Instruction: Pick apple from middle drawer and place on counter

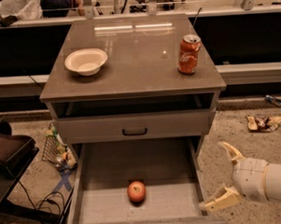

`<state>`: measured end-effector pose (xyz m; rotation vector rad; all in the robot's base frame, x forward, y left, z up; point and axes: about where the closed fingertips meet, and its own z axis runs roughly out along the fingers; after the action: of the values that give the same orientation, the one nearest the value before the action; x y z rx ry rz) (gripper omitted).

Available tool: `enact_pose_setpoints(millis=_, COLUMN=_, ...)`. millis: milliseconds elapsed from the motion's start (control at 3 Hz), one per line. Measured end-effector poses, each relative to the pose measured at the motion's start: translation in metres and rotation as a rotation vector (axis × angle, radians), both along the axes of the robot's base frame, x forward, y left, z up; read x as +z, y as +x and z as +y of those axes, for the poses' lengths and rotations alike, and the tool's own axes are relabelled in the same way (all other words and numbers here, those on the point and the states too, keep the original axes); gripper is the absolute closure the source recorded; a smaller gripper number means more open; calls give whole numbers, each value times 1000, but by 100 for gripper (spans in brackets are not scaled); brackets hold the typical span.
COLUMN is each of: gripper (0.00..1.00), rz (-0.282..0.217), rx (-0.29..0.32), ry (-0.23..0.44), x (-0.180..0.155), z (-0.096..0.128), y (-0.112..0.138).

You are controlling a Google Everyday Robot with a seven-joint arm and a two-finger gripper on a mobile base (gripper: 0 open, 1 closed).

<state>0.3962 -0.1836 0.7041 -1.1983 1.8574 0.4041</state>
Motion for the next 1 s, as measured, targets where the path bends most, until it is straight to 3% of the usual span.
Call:
enact_pose_setpoints(millis=333, gripper=0, rz=-3, rx=9, ry=-13, x=4, z=2, y=1)
enact_pose_setpoints(millis=667, gripper=0, rz=-2, rx=16, ry=1, x=-15, z=24, y=14)
enact_pose_setpoints(millis=1000, gripper=0, rz=-19, rx=31, ry=65, x=-52, z=69, y=36)
